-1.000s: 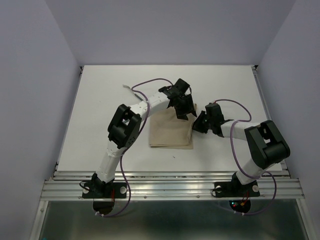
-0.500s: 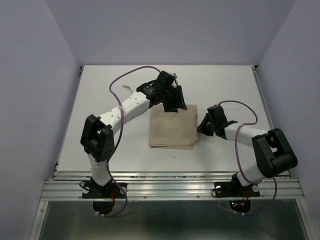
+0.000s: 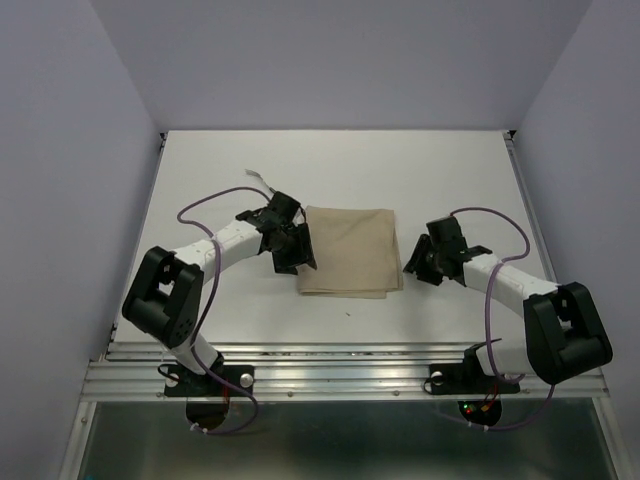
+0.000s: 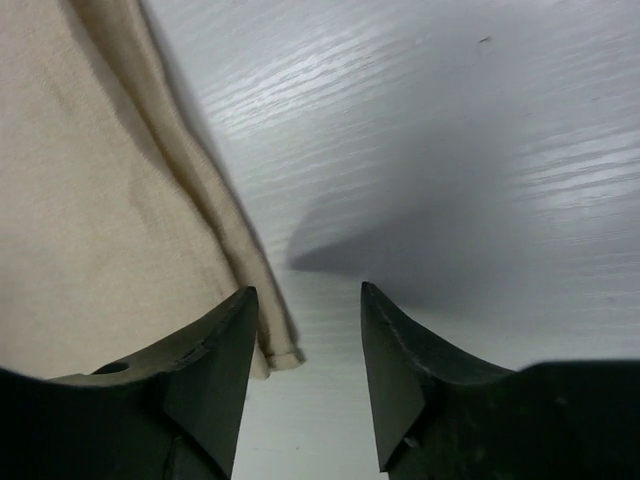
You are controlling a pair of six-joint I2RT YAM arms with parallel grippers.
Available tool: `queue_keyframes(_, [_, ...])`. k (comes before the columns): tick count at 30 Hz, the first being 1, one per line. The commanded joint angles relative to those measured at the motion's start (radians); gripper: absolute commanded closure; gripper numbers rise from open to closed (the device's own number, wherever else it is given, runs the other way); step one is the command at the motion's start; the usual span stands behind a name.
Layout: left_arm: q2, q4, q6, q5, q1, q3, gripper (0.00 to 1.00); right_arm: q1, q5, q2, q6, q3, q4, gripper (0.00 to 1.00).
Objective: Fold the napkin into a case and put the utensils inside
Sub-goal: Fold the rectangle-folded napkin at the center of the board.
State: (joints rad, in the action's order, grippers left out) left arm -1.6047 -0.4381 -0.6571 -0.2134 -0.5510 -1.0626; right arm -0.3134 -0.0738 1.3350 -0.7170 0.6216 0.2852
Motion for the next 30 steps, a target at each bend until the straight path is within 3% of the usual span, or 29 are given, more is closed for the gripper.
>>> queue_keyframes(1, [0.074,0.088,0.013,-0.047,0.005,0.096,0.36,0.008,0.178,0.012,0.004,-0.005,-0.05,0.47])
queue_keyframes(5, [0.109,0.133,0.002,-0.067,0.01,0.177,0.36,0.008,0.282,0.041,0.017,-0.042,-0.107,0.46])
queue_keyframes(11, [0.166,0.163,-0.007,-0.069,0.022,0.242,0.37,-0.001,0.313,0.047,0.047,-0.066,-0.113,0.48])
queue_keyframes(14, [0.163,0.177,-0.003,-0.072,0.029,0.268,0.38,-0.01,0.306,0.053,0.053,-0.072,-0.106,0.54])
queue_keyframes(21, [0.132,0.263,-0.004,-0.11,0.042,0.323,0.4,-0.019,0.281,0.036,0.057,-0.082,-0.09,0.85])
queue_keyframes(27, [0.098,0.294,-0.003,-0.136,0.042,0.342,0.46,-0.019,0.272,0.012,0.074,-0.056,-0.058,0.99])
queue_keyframes(30, [0.086,0.305,-0.006,-0.141,0.042,0.351,0.48,-0.019,0.267,0.007,0.08,-0.045,-0.049,0.98])
